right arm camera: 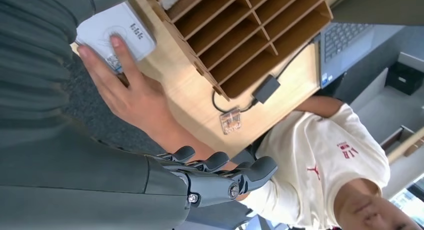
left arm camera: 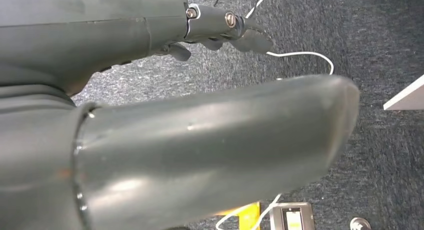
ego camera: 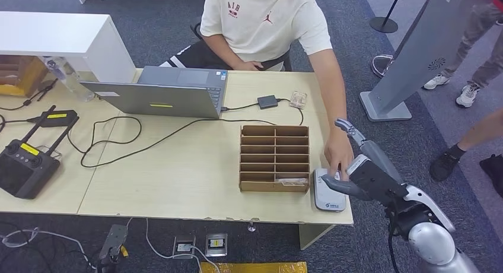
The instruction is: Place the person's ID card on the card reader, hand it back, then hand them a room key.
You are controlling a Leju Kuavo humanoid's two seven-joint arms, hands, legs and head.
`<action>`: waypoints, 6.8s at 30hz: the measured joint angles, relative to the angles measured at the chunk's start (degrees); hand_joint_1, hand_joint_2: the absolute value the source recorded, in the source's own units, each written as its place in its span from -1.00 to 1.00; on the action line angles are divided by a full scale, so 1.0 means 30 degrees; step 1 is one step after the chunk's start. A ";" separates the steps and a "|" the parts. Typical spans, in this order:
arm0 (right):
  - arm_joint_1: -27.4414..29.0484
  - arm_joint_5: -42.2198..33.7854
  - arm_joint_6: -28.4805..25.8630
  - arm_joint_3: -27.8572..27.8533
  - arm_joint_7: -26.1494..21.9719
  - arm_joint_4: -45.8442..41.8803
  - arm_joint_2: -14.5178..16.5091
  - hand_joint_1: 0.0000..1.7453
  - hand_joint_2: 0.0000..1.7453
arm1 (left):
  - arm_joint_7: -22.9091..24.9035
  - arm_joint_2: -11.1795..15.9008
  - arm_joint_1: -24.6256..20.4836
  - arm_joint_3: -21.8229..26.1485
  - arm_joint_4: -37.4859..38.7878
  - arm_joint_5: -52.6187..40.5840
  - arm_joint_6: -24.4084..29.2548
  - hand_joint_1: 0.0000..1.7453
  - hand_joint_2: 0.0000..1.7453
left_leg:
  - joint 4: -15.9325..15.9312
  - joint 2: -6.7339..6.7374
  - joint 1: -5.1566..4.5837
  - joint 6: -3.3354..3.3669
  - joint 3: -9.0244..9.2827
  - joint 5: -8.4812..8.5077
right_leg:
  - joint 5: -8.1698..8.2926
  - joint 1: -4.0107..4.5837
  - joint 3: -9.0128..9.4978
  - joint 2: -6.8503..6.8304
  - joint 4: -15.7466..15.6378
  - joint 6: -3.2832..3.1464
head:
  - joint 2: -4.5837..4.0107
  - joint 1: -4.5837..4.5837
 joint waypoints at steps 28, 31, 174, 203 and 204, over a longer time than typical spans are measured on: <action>0.0178 1.4105 -0.2818 0.3988 0.1017 0.1659 -0.1359 -1.00 1.00 | 0.0598 -0.0186 0.0123 0.0000 0.0219 0.0106 -0.0148 -1.00 -1.00 | -0.0003 -0.0003 0.0003 -0.0004 -0.0012 -0.0003 | -0.0002 0.0002 -0.0001 -0.0004 0.0001 -0.0002 | 0.0000 0.0002; 0.0179 1.3907 -0.2587 0.4210 0.0945 0.1847 -0.1348 -1.00 1.00 | 0.0603 -0.0186 0.0191 0.0000 0.0233 0.0104 -0.0168 -1.00 -1.00 | -0.0003 -0.0003 0.0003 -0.0005 -0.0012 -0.0003 | -0.0002 0.0002 -0.0002 -0.0005 0.0001 -0.0003 | 0.0000 0.0002; -0.2423 1.0970 -0.0424 0.6559 -0.1098 0.6730 0.2189 1.00 1.00 | 0.2803 0.0142 -0.0448 0.0044 -0.0157 -0.1186 -0.0512 -1.00 -1.00 | -0.0003 -0.0002 0.0017 -0.0010 -0.0012 -0.0002 | -0.0008 0.0016 -0.0001 -0.0004 0.0005 -0.0013 | 0.0000 0.0005; -0.7097 1.3508 -0.3317 0.2090 -0.2180 0.4685 0.2728 1.00 1.00 | 0.0261 -0.0082 -0.0079 0.0058 0.0035 -0.1561 0.0084 -1.00 -1.00 | 0.0000 0.0006 0.0017 -0.0009 -0.0010 0.0006 | 0.0002 0.0016 0.0002 0.0001 0.0010 -0.0005 | 0.0000 0.0002; -0.7209 1.3552 -0.3304 0.2068 -0.2275 0.4699 0.2768 1.00 1.00 | 0.0261 -0.0095 -0.0086 0.0058 0.0042 -0.1568 0.0060 -1.00 -1.00 | 0.0000 0.0006 0.0017 -0.0009 -0.0010 0.0005 | 0.0001 0.0017 0.0002 0.0001 0.0010 -0.0006 | 0.0000 0.0002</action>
